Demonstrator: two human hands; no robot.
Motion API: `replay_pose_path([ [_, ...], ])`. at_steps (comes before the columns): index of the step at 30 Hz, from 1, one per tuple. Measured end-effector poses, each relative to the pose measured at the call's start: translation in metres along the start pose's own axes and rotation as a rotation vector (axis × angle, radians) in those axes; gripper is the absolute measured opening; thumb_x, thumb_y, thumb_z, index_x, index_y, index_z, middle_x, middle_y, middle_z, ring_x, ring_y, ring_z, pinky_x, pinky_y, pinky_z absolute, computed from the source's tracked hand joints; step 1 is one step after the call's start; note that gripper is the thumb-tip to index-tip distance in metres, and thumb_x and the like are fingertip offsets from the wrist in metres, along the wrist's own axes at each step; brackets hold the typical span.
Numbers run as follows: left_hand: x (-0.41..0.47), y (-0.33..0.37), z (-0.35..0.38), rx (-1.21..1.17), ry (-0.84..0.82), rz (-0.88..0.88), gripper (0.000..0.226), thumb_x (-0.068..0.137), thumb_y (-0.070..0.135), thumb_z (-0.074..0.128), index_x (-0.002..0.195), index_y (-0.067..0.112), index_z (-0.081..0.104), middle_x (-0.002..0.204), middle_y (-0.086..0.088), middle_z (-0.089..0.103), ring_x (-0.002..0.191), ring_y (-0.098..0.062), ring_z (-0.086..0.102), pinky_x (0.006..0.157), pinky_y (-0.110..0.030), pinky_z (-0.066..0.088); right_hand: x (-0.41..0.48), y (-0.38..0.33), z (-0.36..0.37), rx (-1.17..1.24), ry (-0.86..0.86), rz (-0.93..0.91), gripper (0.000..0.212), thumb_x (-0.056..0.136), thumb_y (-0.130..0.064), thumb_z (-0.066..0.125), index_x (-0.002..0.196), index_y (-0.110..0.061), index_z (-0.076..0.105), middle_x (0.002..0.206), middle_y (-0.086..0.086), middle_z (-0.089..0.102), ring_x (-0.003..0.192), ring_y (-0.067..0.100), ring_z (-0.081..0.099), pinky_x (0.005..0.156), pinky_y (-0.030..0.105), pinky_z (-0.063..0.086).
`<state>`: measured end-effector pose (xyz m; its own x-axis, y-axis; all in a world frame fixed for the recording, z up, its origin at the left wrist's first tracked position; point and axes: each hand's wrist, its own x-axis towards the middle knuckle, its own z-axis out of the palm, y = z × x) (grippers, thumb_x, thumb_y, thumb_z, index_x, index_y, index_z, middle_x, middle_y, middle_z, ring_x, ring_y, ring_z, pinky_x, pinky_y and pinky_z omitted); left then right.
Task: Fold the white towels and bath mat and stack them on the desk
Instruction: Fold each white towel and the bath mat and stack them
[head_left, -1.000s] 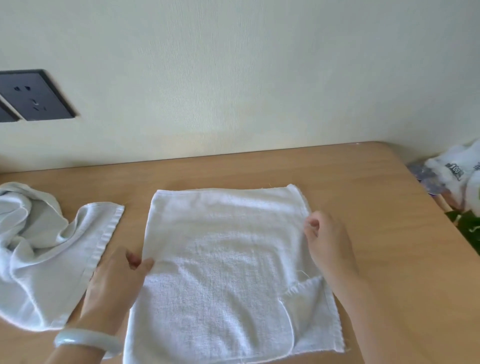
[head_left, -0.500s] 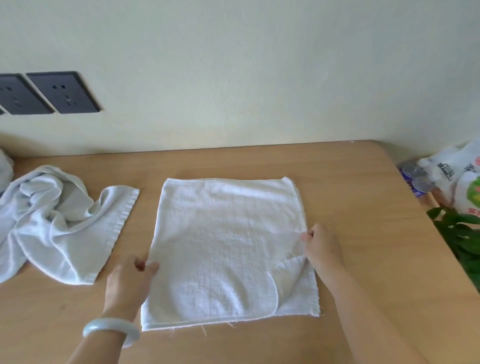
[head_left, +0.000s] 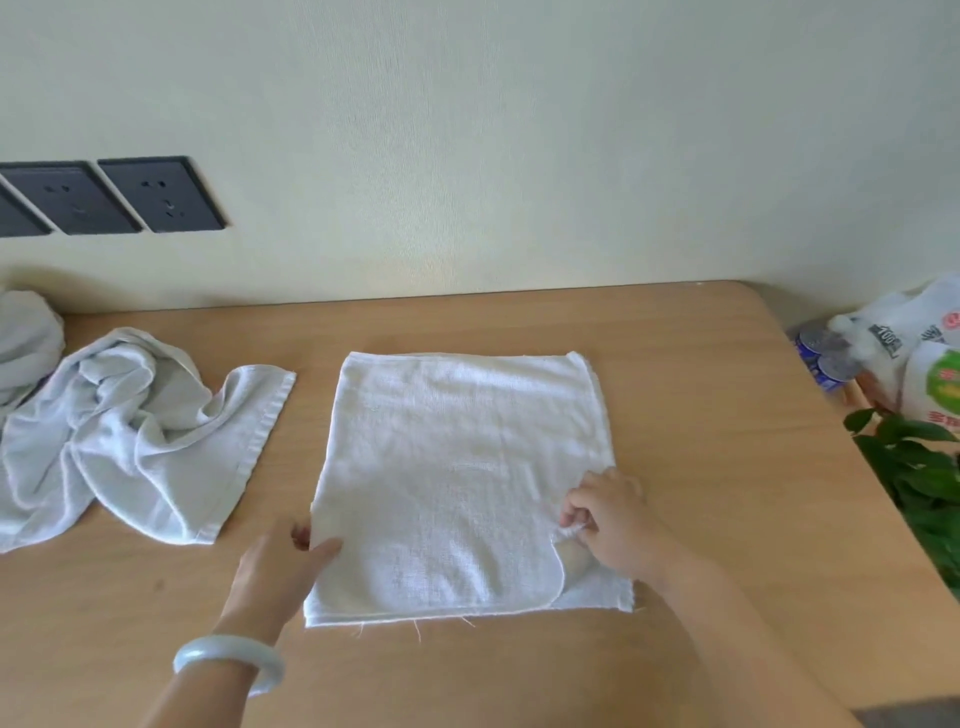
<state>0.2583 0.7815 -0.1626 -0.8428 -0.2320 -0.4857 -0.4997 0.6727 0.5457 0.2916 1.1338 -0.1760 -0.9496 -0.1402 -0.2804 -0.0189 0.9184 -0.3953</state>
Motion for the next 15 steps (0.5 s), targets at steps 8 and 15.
replay_pose_path([
  [8,-0.016,-0.026,0.003,-0.031,0.034,-0.032,0.012,0.084,0.019,0.072,0.077,0.013,0.065,0.073,-0.006,0.068,0.071,-0.030,0.063,0.068,-0.039,0.049,-0.061,0.034,-0.004,-0.061,0.076,0.158,0.049,0.080,0.004,0.050,0.060,-0.040,0.047,0.087,-0.023,0.044,0.094,-0.004,0.031,0.080,0.018,0.020],
  [15,-0.017,-0.034,0.002,-0.189,-0.019,-0.064,0.011,0.081,0.007,0.074,0.086,0.003,0.065,0.070,-0.013,0.070,0.052,-0.028,0.059,0.068,-0.046,0.054,-0.056,-0.032,0.031,0.145,0.368,0.152,0.044,0.098,-0.006,0.037,0.138,-0.022,0.045,0.150,-0.013,0.029,0.141,0.009,0.024,0.113,0.020,0.019],
])
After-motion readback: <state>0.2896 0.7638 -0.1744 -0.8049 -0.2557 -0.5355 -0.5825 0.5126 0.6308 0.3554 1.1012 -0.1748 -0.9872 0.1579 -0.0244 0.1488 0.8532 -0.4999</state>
